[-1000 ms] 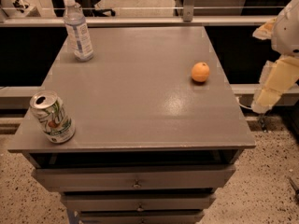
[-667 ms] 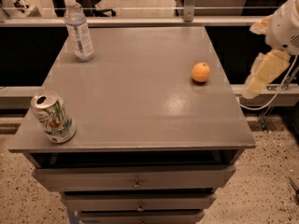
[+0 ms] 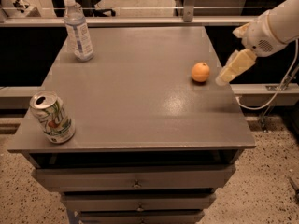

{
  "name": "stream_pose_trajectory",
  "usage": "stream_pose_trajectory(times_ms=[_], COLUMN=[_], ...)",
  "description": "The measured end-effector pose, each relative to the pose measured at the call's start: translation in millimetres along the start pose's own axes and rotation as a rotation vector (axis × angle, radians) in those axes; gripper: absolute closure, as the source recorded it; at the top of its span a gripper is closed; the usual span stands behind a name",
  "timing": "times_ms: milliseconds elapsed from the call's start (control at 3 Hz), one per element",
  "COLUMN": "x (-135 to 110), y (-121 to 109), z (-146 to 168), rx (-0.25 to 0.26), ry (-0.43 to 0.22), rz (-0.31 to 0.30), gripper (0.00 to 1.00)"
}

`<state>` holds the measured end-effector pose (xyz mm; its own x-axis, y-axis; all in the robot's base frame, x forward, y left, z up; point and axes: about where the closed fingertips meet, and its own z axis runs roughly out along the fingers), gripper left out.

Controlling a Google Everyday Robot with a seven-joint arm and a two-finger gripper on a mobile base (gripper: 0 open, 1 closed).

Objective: Move orange near blue plastic bottle

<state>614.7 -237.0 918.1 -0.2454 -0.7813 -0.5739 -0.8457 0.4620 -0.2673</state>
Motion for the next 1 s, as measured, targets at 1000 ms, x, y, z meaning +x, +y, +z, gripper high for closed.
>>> stream_pose_trajectory(times_ms=[1000], x=[-10.1], y=[-6.3], z=[81.6], rx=[-0.06], ry=[-0.146], rz=[0.142], gripper=[0.0])
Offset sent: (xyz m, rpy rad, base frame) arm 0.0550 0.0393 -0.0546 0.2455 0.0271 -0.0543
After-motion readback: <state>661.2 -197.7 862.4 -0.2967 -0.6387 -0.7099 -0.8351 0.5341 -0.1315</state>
